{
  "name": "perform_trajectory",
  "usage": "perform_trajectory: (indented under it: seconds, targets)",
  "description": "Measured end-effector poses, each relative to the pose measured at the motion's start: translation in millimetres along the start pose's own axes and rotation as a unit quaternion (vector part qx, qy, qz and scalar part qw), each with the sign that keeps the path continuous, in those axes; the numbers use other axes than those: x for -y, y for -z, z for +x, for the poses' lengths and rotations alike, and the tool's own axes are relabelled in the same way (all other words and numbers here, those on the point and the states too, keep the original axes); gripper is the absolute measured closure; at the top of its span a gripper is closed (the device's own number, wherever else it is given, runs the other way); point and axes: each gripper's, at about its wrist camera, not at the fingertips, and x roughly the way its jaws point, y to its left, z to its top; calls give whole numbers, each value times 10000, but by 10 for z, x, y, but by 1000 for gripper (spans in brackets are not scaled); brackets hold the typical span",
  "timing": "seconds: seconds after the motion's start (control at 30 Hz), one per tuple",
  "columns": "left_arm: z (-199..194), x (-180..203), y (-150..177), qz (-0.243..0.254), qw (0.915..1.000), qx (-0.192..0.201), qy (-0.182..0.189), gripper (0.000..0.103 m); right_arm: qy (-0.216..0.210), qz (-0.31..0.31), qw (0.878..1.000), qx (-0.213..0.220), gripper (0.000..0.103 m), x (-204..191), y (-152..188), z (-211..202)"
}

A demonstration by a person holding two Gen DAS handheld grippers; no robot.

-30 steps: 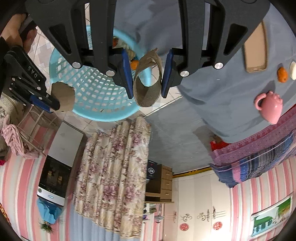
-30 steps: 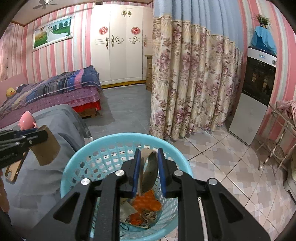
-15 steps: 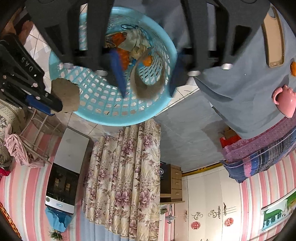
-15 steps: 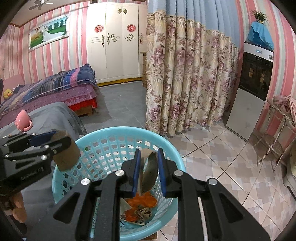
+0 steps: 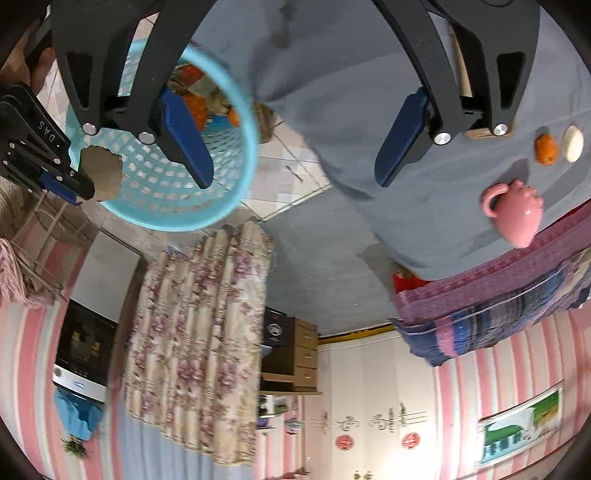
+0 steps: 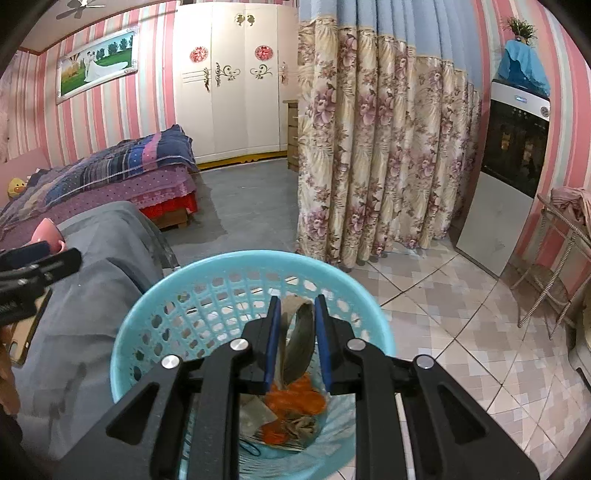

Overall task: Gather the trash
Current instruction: 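Open the right tool to drop its tube while the left tool releases its tube, then move both open tools back over the bed toward the soap and tangerine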

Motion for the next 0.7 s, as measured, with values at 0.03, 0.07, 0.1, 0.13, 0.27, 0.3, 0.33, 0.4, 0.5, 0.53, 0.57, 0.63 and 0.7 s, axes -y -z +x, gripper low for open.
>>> perform_trajectory:
  seconds: [0.03,0.07,0.1,0.13,0.27,0.3,0.33,0.4,0.5,0.53,0.57,0.63,0.7]
  targets:
    - [-29,-59,7,-1,10000,7,-62,15,-23,-9,10000,-5,84,-35,-1,19]
    - [-51,-101,10,13,9999,14,-115,15,-51,-23,10000,-16,83,-85,-8,46]
    - [-83,-155,11,33,9998,26,-180,15,-62,-35,10000,-30,83,-131,-13,77]
    - [-116,-216,11,37,9997,42,-250,14,-88,-36,9999,-60,82,-171,-16,113]
    - [-246,-491,9,-152,9992,67,-355,12,-131,-16,9998,-168,78,-302,-19,232]
    - [-269,-561,14,-225,9991,57,-350,12,-81,-45,9997,-223,68,-345,-18,264]
    - [-278,-608,14,-269,9990,44,-355,12,-51,-71,9995,-293,52,-385,-20,297]
    - [-320,-710,26,-275,9987,33,-434,12,-48,-77,9995,-301,35,-457,-30,304]
    - [-413,-811,30,-169,9982,98,-571,12,57,-145,9996,-236,22,-585,-34,254]
    - [-438,-843,21,-190,9981,109,-576,12,79,-161,9996,-209,14,-625,-44,234]
    - [-479,-912,19,-255,9980,125,-567,12,89,-183,9997,-153,11,-679,-58,192]
    - [-554,-1037,17,-385,9977,145,-547,12,94,-242,9996,-69,9,-767,-77,133]
    - [-653,-1178,26,-464,9970,196,-585,11,120,-337,9994,16,5,-896,-122,79]
